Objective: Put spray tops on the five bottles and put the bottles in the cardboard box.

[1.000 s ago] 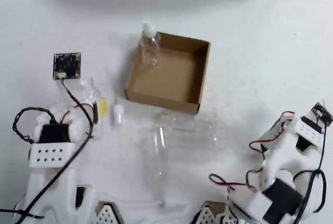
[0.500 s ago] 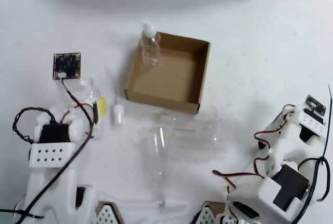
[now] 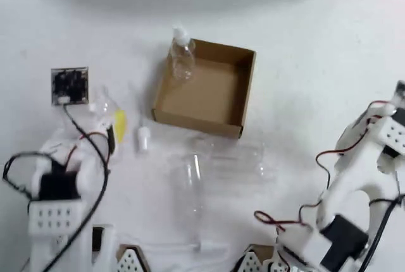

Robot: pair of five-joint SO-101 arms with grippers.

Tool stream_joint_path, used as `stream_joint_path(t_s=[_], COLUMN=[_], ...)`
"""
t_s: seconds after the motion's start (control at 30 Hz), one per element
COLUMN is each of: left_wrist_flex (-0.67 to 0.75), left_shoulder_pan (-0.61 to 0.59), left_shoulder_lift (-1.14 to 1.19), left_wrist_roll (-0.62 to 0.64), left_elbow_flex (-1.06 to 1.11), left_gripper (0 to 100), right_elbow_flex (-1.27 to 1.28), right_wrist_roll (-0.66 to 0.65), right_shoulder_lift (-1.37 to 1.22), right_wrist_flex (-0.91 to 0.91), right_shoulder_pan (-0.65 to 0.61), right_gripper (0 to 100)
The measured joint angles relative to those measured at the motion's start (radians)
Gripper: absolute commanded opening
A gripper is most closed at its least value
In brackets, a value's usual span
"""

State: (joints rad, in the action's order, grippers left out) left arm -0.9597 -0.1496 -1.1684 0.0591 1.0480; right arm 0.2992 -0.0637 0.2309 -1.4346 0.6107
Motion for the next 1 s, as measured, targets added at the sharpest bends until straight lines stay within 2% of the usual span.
stream_joint_path(t_s=[0.1,0.23,0.4,0.53,0.7,0.83,1.0], left_wrist_flex=[-0.003,0.029,0.14,0.176,0.186,0.186,0.186], left_shoulder_pan=[0.0,0.002,0.115,0.261,0.399,0.425,0.433], left_shoulder_lift=[-0.143,-0.287,-0.345,-0.348,-0.356,-0.354,-0.354], left_wrist_roll=[0.0,0.0,0.0,0.0,0.0,0.0,0.0], left_elbow_flex=[0.0,0.0,0.0,0.0,0.037,0.086,0.143], left_gripper=[2,2,2,2,2,2,2], right_elbow_flex=[-0.072,-0.1,-0.101,-0.101,-0.103,-0.103,-0.092], right_wrist_roll=[-0.003,-0.006,-0.009,-0.009,-0.009,-0.009,-0.009], right_shoulder_lift=[0.098,0.192,0.299,0.448,0.68,0.833,0.855], right_wrist_flex=[-0.044,-0.049,-0.017,0.149,0.396,0.569,0.724], right_shoulder_pan=[-0.017,-0.133,-0.315,-0.404,-0.592,-0.752,-0.916], right_gripper=[2.1,1.7,1.7,1.7,1.6,1.6,1.6])
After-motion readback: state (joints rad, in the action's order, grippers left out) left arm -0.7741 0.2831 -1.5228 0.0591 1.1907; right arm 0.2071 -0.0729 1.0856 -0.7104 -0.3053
